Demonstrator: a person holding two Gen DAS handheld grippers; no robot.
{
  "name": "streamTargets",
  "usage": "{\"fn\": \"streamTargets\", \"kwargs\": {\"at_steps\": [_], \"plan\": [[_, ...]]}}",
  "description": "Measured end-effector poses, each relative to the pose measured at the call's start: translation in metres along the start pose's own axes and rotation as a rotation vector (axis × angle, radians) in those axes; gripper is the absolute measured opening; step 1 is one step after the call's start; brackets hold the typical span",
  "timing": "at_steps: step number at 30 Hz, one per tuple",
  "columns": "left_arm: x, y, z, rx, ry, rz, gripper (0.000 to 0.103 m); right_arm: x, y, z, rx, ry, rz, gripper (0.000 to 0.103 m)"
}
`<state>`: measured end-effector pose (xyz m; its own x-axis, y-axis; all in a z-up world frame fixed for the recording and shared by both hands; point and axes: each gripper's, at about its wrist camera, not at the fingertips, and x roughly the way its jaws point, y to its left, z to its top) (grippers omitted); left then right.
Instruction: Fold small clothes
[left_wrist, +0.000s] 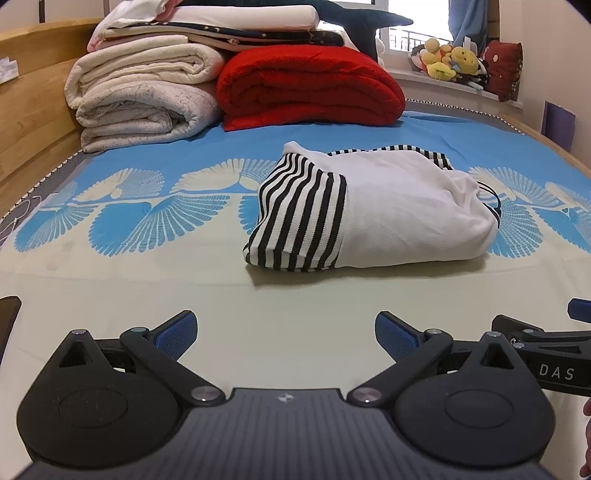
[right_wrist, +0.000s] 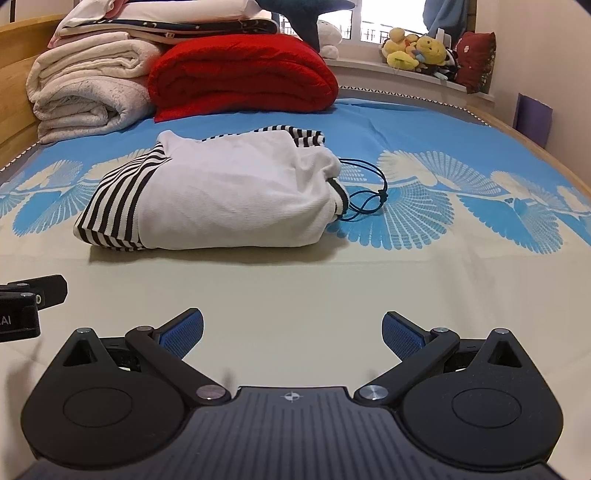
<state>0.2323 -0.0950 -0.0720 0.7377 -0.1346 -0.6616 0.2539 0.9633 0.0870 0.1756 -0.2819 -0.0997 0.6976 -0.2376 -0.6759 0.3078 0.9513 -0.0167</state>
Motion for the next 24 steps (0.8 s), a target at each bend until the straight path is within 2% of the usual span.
{"fn": "streamTargets", "kwargs": {"at_steps": [24], "plan": [[0.0021, -0.0050, -0.0022, 0.013, 0.005, 0.012, 0.102, 0.0032, 0.0019, -0.0015, -0.007, 0.016, 0.005, 0.102]]}}
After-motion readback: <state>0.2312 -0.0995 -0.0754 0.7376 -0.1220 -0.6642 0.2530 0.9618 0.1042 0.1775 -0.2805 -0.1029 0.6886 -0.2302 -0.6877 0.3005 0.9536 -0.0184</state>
